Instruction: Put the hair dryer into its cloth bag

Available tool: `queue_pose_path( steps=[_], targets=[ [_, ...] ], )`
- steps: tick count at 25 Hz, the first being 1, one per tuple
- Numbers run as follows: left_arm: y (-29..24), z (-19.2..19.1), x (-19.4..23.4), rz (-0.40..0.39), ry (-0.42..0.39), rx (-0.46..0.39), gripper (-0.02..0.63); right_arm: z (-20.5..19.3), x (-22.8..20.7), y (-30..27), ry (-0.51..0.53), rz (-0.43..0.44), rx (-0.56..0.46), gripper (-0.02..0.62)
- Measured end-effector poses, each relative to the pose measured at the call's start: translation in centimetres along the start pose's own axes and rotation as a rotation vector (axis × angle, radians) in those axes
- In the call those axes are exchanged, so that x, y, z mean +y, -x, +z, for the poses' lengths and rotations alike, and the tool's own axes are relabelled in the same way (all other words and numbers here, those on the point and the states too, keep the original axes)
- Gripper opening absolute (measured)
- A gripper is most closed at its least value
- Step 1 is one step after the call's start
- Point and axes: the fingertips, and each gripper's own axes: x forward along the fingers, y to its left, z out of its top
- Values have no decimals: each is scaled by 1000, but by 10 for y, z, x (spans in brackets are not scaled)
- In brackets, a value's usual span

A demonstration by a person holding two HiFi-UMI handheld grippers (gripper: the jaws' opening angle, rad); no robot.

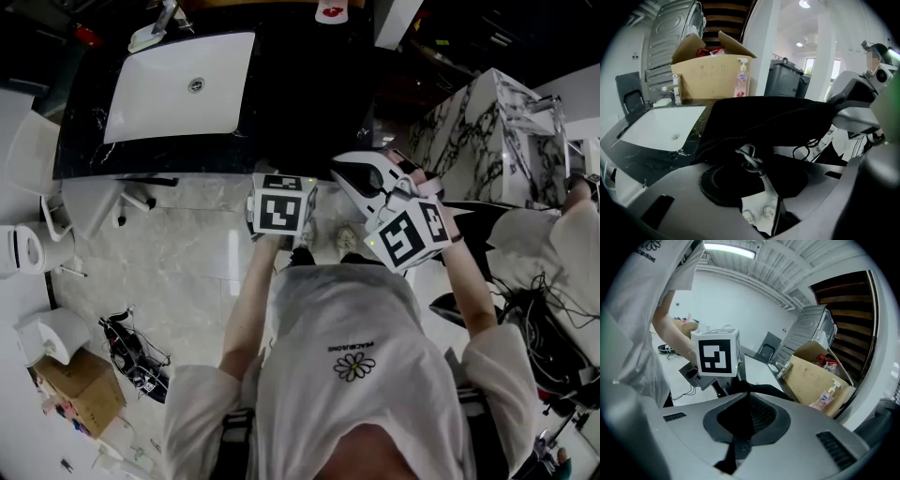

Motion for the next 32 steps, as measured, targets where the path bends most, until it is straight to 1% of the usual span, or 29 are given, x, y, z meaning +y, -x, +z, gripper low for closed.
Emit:
queue_pose_path(
  steps=[4,6,8,10,11,12,13,16,17,18,19,22,24,25,26,27,28,29,32],
  targets=[
    [-8,17,4,-1,2,-18,170,1,-5,-1,-4,-5,3,20],
    [-14,23,5,-5,6,-23,170,-2,-10,-3,-15,-21,12,20],
    [-20,26,6,-8,10,-26,170,-11,-18,-8,-28,-83,42,21],
    [-23,28,5,-13,14,-25,170,-27,-22,-13,-36,-157,99,23],
    [-24,28,5,-15,15,-21,170,-37,-21,-16,-54,-175,127,91],
    [-24,28,5,-16,17,-16,170,-47,-19,-17,-97,-187,147,206],
    [-24,28,6,-16,19,-12,170,-57,-18,-18,-172,-203,155,225],
    [-24,28,7,-17,27,-7,170,-86,-16,-17,-504,-254,155,225],
    [-25,28,6,-18,28,-7,170,-95,-12,-18,-603,-251,162,225],
    [-25,28,6,-19,30,-8,170,-103,-6,-19,-674,-240,179,225],
    [-25,28,7,-21,34,-9,170,-110,-1,-21,-712,-228,205,225],
    [-24,29,8,-32,58,-12,170,-123,13,-25,-739,-214,285,225],
    [-24,30,9,-38,71,-14,169,-129,18,-26,-799,-231,316,225],
    [-23,30,8,-39,74,-15,169,-133,18,-26,-832,-254,329,217],
    [-23,31,8,-40,75,-17,169,-136,17,-26,-856,-281,340,160],
    [-23,32,7,-42,76,-18,169,-138,15,-26,-874,-305,342,85],
    [-22,32,6,-43,78,-19,169,-138,13,-27,-892,-315,330,66],
    [-22,33,5,-44,80,-21,169,-136,11,-27,-915,-316,306,63],
    [-22,35,5,-44,83,-23,170,-130,6,-24,-967,-310,246,26]
  ],
)
